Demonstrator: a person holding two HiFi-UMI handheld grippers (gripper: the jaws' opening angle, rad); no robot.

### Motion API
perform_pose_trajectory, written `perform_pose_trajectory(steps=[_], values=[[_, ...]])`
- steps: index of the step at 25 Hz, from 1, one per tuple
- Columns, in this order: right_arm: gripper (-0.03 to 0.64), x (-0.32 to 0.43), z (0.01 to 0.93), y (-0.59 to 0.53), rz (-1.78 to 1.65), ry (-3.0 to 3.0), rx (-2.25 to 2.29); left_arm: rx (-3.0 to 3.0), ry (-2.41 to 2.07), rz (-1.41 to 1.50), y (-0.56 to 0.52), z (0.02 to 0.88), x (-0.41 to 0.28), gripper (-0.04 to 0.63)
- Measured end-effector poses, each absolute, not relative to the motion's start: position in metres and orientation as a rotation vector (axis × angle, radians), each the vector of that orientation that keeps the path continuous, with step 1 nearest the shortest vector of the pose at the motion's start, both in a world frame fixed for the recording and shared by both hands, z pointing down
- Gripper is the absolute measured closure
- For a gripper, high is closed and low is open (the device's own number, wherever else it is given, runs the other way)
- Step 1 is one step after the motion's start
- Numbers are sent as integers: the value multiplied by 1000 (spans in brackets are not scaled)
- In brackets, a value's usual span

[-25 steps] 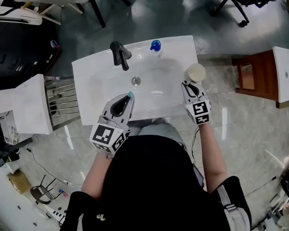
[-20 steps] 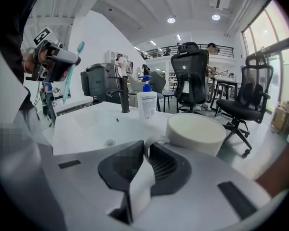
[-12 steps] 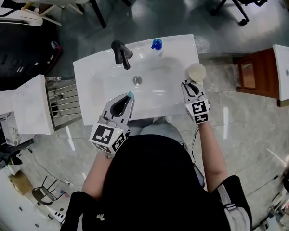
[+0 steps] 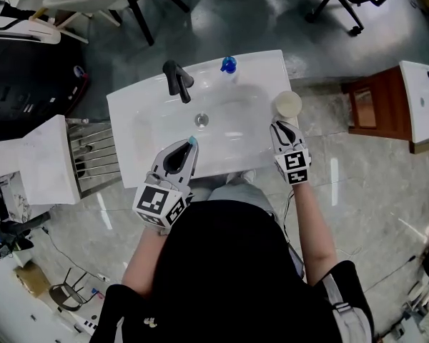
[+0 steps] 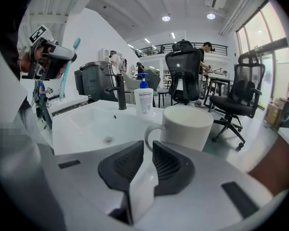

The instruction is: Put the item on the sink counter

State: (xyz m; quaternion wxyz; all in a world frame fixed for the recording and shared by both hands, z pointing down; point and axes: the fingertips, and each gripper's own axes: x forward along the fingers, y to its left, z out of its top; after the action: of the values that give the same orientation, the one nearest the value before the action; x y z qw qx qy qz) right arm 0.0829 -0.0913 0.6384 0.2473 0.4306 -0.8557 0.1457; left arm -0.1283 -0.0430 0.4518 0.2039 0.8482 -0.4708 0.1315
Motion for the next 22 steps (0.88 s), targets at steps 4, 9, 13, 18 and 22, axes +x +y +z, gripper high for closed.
perform_pose_trajectory(steps=[4, 9, 13, 18, 22], values=[[565, 89, 631, -80, 403, -2319, 1198, 2386, -1286, 348, -45, 448, -123, 563], [565, 105, 615, -61, 467, -2297, 1272, 2422, -1229, 316, -57, 443, -108, 563], [565, 116, 602, -41, 513, -2277, 1344, 2455, -1156, 283, -71, 440, -91, 563], [565, 132, 588, -20, 582, -2242, 1460, 2512, -1049, 263, -92, 440, -60, 563], [565, 146, 577, -6, 631, -2203, 1538, 2545, -953, 249, -109, 439, -30, 563]])
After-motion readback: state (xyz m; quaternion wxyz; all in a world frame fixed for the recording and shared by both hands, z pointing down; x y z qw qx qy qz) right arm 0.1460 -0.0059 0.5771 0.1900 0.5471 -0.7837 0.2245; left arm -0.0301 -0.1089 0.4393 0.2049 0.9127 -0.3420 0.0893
